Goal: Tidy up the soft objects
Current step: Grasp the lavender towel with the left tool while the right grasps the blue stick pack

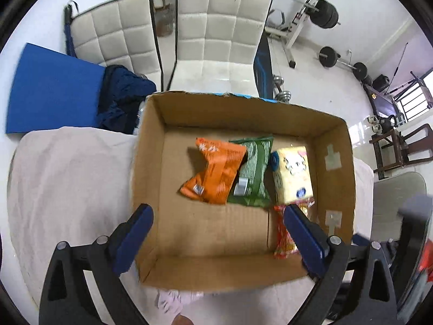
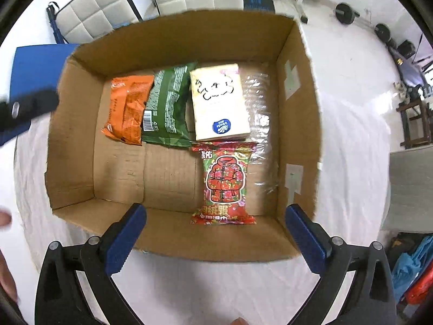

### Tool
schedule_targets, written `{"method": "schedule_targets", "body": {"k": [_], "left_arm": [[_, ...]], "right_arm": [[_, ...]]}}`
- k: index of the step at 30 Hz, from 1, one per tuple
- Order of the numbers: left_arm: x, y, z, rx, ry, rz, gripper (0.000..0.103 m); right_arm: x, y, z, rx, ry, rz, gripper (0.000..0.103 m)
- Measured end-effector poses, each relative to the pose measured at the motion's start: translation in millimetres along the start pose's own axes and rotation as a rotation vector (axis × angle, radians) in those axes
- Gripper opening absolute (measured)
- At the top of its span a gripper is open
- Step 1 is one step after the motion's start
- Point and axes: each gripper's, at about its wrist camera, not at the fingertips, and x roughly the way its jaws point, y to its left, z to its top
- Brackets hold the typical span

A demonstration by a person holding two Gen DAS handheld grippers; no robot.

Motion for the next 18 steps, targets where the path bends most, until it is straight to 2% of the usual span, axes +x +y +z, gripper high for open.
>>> {"method": "schedule_targets", "body": {"k": [4,6,11,15,18], "left_arm": [[-22.9,-3.9,-27.3,0.025,-0.041,0.015,0.099],[-30.2,-6.3,-33.8,0.035,-0.043,0.015,0.099],[-43.4,-13.2,-48.0,0.065,-0.058,0.006,0.099],[-50.8,-6.5,-55.7,0.019,-0.076,-0.021,0.099],[-56.1,1.7,-69.2,-0.003,-0.082,-0.03,0.099]], "right_arm": [[-25.6,1.2,-15.7,-0.001,-0.076,-0.002,0.103],[-39.7,-1.3,-22.1,0.009,-0.104,0.03,0.103],[-67.4,0.5,-34.5,-0.015,-0.157,0.039,0.103],[-83.9,-1.8,-40.8,-0.014,-0.185,0.047,0.103],[-89.1,-9.8,-49.3,0.022,-0.182,0.085,0.103]]}}
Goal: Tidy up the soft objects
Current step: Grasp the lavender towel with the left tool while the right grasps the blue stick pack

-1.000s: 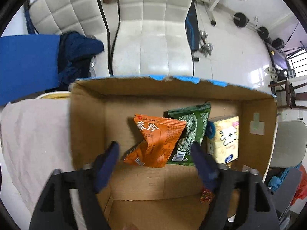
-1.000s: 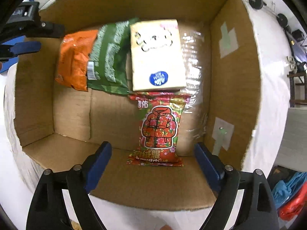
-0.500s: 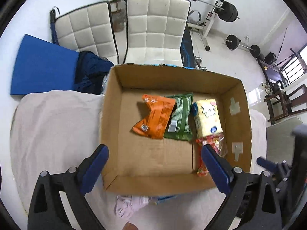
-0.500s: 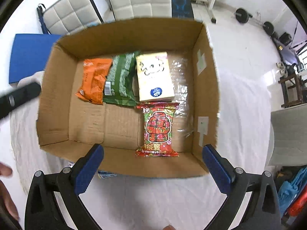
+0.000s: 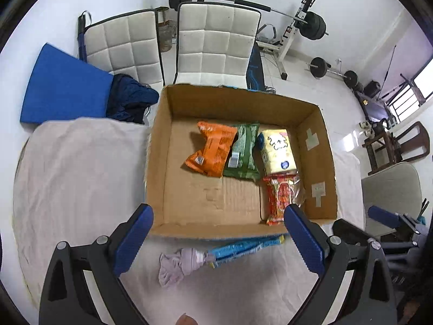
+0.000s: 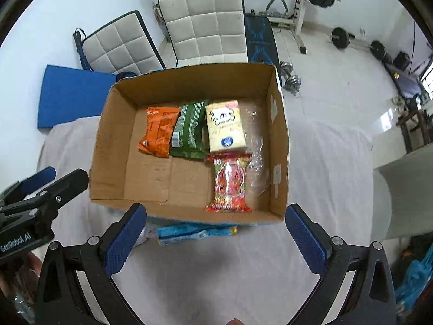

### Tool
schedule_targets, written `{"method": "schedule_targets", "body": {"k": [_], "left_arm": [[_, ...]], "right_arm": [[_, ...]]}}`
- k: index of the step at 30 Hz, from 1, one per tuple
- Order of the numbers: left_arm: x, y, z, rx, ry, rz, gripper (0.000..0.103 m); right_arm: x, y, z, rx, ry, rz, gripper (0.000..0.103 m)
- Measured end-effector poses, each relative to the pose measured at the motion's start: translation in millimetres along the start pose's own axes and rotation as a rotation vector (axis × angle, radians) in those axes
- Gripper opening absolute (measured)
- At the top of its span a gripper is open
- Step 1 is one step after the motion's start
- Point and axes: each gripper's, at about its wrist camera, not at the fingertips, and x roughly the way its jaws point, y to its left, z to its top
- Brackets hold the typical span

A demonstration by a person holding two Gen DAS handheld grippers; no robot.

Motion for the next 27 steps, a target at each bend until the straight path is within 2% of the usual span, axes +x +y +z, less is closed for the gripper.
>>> {"method": "schedule_targets", "body": {"k": [2,5,7,10,13,14,15,18,20,21,23,24,26,27], "left_arm": [[-2.1,9.6,-17.2,-0.024,-0.003,-0.005,0.099],[12.7,25.1,-44.0,-0.012,0.035,0.071,0.099],[33.2,39.8,-63.5,-0.016,0.083,0.145,0.099],[62.2,64.2,-91.9,-0.071,0.144,0.205,0.099],[75.2,83.5,-110.8,-0.099,0.159,0.245,0.099],[76.4,86.9,-114.1,-0.099,0.158,0.257,0.099],[77.5,89.8,-118.1,-0.092,0.156,0.274,0.099],[79.5,95.6,-124.1,-0.071,0.15,0.32,0.099],[81.3,98.9,-125.7,-0.062,0.151,0.337,0.099],[82.2,100.3,-125.8,-0.063,0.151,0.341,0.099],[84.7,103.3,-125.8,-0.073,0.151,0.34,0.099],[87.2,105.2,-123.1,-0.076,0.153,0.339,0.099],[91.0,108.2,-123.5,-0.089,0.167,0.32,0.099],[93.6,109.2,-121.6,-0.091,0.171,0.317,0.099]], "right_arm": [[0.4,-13.0,-12.0,0.078,0.012,0.051,0.103],[24.4,-32.7,-42.7,0.237,0.098,0.15,0.103],[57.5,-32.7,-63.0,0.291,0.194,0.191,0.103],[113.0,-22.7,-86.9,0.366,0.307,0.227,0.103],[160.5,-13.8,-101.9,0.475,0.374,0.24,0.092],[174.7,-11.4,-105.0,0.521,0.387,0.245,0.086],[181.3,-10.5,-105.9,0.547,0.385,0.249,0.084],[198.2,-5.3,-105.0,0.629,0.342,0.233,0.082],[199.9,-1.1,-102.9,0.663,0.292,0.193,0.081],[199.7,2.0,-101.9,0.673,0.267,0.178,0.078],[201.4,10.0,-100.3,0.677,0.247,0.136,0.051],[202.0,13.0,-100.6,0.681,0.243,0.117,0.047],[203.0,16.2,-102.0,0.684,0.245,0.081,0.03],[203.5,17.3,-103.9,0.686,0.247,0.075,0.028]]}}
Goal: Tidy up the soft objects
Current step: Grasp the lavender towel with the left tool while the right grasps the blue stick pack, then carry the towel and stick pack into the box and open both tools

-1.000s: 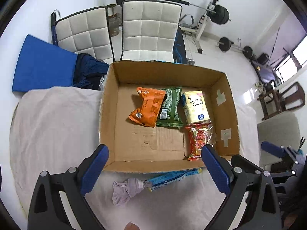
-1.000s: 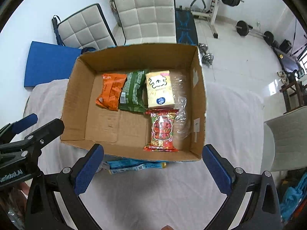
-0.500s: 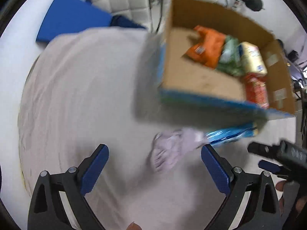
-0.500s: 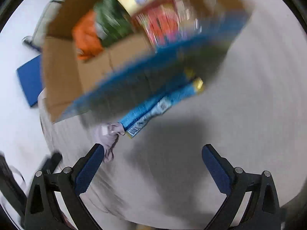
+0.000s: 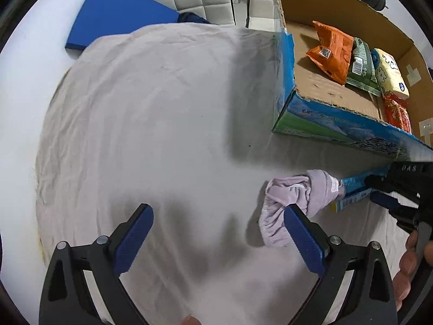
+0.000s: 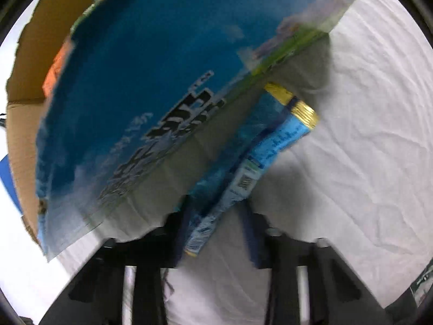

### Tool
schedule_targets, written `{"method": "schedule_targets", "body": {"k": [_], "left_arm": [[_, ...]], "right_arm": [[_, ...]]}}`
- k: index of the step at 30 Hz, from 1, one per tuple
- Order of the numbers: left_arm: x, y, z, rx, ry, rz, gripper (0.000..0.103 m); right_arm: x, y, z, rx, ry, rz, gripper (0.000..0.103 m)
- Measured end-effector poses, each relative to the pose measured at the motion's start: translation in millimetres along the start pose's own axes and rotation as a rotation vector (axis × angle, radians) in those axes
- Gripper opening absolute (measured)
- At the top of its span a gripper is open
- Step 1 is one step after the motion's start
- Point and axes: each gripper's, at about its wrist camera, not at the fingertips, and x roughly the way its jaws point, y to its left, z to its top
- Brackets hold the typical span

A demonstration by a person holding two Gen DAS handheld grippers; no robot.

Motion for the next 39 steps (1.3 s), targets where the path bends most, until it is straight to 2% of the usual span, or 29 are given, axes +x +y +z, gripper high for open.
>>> {"method": "schedule_targets", "body": {"k": [2,5,7,11,14,18,20,21,22,23,25,26,29,31,32,35,39], "left_arm": [[2.5,-2.6,0.9,0.0,0.015,-0.016,0.099],[3.4,-7.4,-0.6,0.007,0.031,-0.038,0.099],[5.4,-13.7,0.5,0.028,0.045,-0.058,0.099],[12.7,-41.1,4.9,0.134,0.095,-0.11,0.099],[26.0,-66.7,12.2,0.233,0.14,-0.106,0.099],[54.2,-94.1,20.6,0.339,0.231,-0.098,0.099],[68.0,-102.1,22.2,0.369,0.285,-0.116,0.099],[72.4,-103.9,22.9,0.373,0.296,-0.124,0.097],[76.8,-104.7,23.7,0.364,0.31,-0.145,0.084],[77.7,-104.3,24.3,0.353,0.312,-0.159,0.063],[76.9,-100.0,25.7,0.314,0.308,-0.156,0.053],[75.5,-96.9,25.6,0.283,0.309,-0.179,0.049],[71.3,-84.7,17.9,0.161,0.34,-0.237,0.044],[66.7,-78.7,7.6,0.104,0.334,-0.241,0.043],[65.4,-77.9,3.6,0.093,0.329,-0.239,0.043],[70.2,-80.7,-3.4,0.108,0.316,-0.202,0.047],[80.9,-100.6,-1.3,0.169,0.316,-0.135,0.049]], "right_arm": [[0.3,-2.4,-2.9,0.001,0.009,-0.005,0.019],[-2.2,-15.4,-5.1,-0.004,0.044,-0.005,0.015],[-4.2,-23.7,-6.2,-0.056,0.072,-0.024,0.014],[-11.6,-51.6,-9.3,-0.221,0.141,-0.113,0.013],[-17.9,-65.2,-8.2,-0.306,0.16,-0.172,0.014],[-23.1,-63.3,-8.8,-0.395,0.173,-0.2,0.015],[-26.0,-54.3,-7.6,-0.434,0.157,-0.23,0.02],[-26.8,-50.6,-5.6,-0.442,0.153,-0.234,0.022],[-26.7,-48.9,-6.1,-0.442,0.155,-0.236,0.027],[-29.8,-46.2,-0.5,-0.442,0.16,-0.23,0.032],[-28.4,-43.1,-1.7,-0.436,0.169,-0.223,0.04],[-26.8,-45.6,-3.0,-0.437,0.169,-0.228,0.043],[-26.1,-49.5,0.3,-0.425,0.168,-0.239,0.043],[-17.8,-43.1,-4.1,-0.418,0.177,-0.248,0.043],[-14.8,-46.7,7.0,-0.415,0.177,-0.25,0.043],[-15.9,-60.1,12.1,-0.41,0.179,-0.269,0.043],[-9.1,-57.9,13.0,-0.41,0.187,-0.266,0.046]]}}
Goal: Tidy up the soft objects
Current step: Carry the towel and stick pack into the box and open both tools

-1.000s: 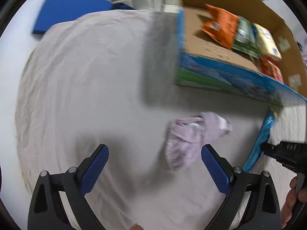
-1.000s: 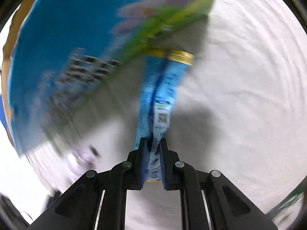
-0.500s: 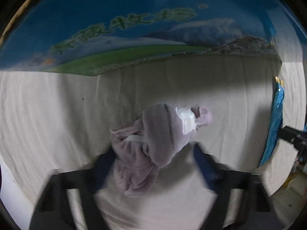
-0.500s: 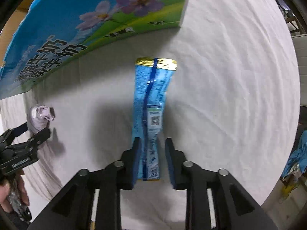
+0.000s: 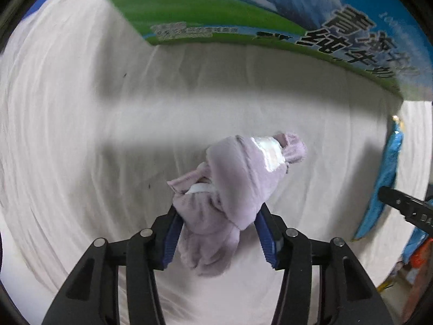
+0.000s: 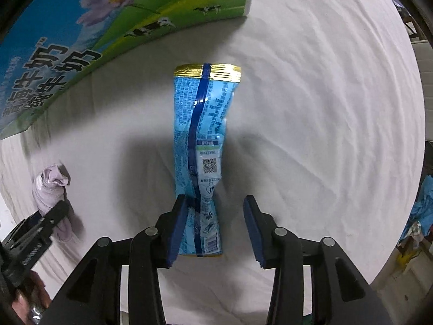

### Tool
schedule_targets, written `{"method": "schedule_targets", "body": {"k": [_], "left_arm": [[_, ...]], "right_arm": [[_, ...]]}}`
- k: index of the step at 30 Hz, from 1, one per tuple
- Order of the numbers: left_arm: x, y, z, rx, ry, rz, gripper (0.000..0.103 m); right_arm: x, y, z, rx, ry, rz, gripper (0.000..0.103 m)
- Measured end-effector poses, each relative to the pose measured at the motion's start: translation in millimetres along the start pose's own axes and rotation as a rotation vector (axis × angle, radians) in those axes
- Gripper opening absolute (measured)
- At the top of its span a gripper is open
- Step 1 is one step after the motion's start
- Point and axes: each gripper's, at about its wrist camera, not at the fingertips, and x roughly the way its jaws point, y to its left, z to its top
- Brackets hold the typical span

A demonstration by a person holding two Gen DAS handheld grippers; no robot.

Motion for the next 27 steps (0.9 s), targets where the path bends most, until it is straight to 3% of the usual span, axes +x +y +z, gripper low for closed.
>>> {"method": "schedule_targets", "body": {"k": [7,12,14,20,27], "left_arm": [[0.3,2.2,12.6,-0.041,-0.062,-0.025,0.047],[-6.8,13.3,-12.3,-0.074,-0.09,-0.029,0.046],[-4.9,19.8,-17.7,-0.087,-0.107,-0.028,0.044],[-7.2,10.7,-43.1,-0.111,-0.105,-0.052,0.038],[-36.7,-0.1,-93.1,-0.148,-0.156,-0.116,0.037]], "right_arm": [[11.9,22.8,5.5,-0.049,0.014,-0.022,0.046],[14.0,26.3,-9.3,0.005,-0.031,-0.006,0.044],[12.5,26.1,-14.3,0.01,-0.059,-0.019,0.03],[16.5,31.5,-32.0,-0.071,-0.076,-0.062,0.014],[-15.3,22.5,-66.2,-0.129,-0.093,0.009,0.01]]}}
